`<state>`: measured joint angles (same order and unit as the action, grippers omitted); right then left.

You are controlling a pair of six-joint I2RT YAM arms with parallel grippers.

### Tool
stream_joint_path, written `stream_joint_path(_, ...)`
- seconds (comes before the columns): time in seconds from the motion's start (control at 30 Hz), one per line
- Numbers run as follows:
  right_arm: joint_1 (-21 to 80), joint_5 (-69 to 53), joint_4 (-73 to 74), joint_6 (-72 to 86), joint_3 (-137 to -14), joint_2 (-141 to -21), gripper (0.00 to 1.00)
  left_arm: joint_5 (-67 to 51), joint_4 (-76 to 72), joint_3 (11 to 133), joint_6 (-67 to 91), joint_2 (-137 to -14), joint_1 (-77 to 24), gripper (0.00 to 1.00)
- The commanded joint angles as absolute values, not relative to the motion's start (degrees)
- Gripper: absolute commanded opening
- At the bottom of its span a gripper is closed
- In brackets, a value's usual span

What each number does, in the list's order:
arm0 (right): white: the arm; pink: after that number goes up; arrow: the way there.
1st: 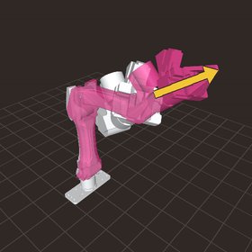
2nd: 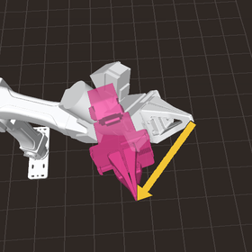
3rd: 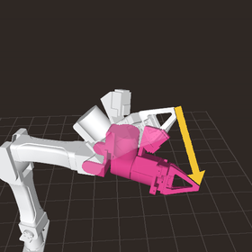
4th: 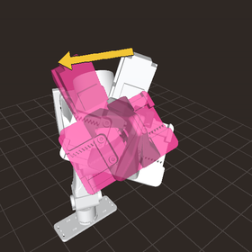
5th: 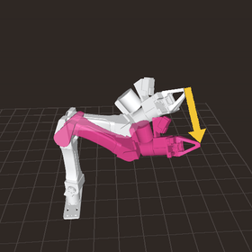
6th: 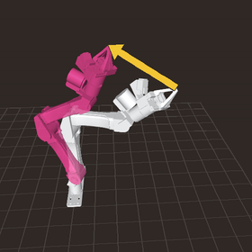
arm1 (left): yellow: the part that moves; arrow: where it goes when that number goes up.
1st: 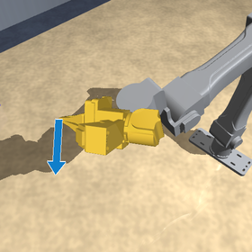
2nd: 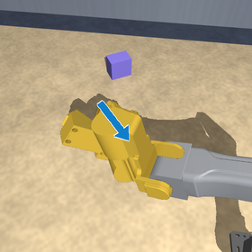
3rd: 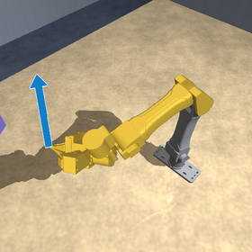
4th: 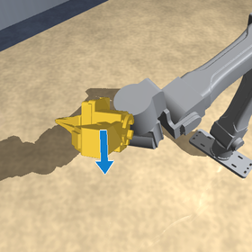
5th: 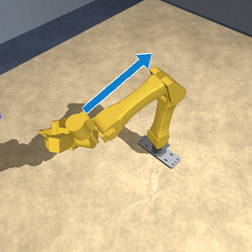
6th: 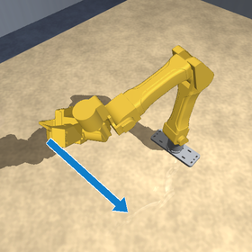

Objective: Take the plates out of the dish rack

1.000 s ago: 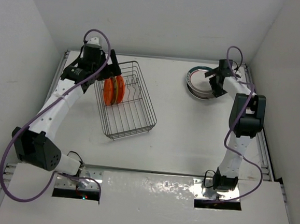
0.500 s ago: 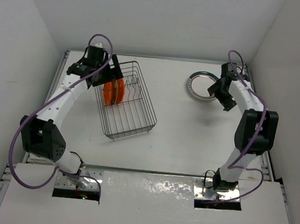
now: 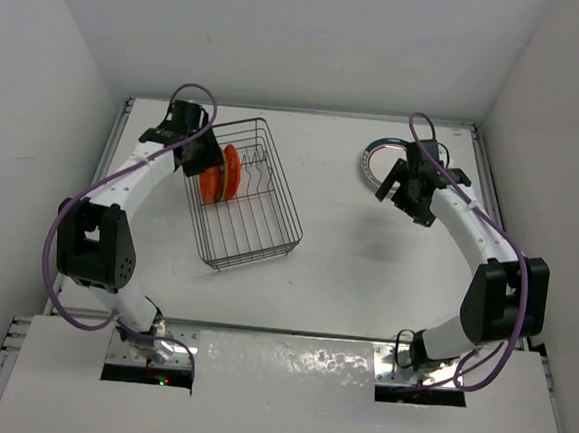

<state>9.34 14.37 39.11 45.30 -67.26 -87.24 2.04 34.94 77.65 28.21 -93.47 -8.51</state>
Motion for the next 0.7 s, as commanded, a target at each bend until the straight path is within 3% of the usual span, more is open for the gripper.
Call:
stream_joint_path(0.0, 9.4, 13.8, 38.3, 43.0, -66.1, -84.9, 0.99, 0.4, 28.7, 77.1, 29.4, -93.7, -6.4, 0.48)
stream_joint_path(0.07, 9.6, 13.8, 38.6, 42.5, -66.1, -84.7, 0.99, -1.8, 27.8, 76.6, 29.5, -94.2, -6.0, 0.4)
stream_joint_path(0.3, 9.8, 14.3, 40.2, 42.0, -67.9, -84.6, 0.99, -4.3, 24.1, 73.3, 30.1, -95.8, -5.2, 0.4)
stream_joint_path(0.4, 10.1, 14.6, 41.0, 41.7, -69.6, -84.3, 0.99, -4.9, 23.5, 73.1, 29.8, -96.1, -4.8, 0.32)
stream_joint_path(0.47, 10.0, 14.9, 41.7, 41.8, -70.9, -84.0, 0.99, -4.9, 24.3, 74.5, 28.9, -96.0, -4.7, 0.18)
stream_joint_path(0.5, 10.2, 14.9, 41.9, 42.0, -71.3, -83.8, 0.99, -4.9, 25.2, 75.7, 28.0, -96.0, -4.7, 0.07)
stream_joint_path(0.67, 10.7, 12.8, 42.4, 43.9, -73.6, -82.4, 0.99, -0.3, 33.0, 86.0, 21.1, -93.8, -4.7, 0.0)
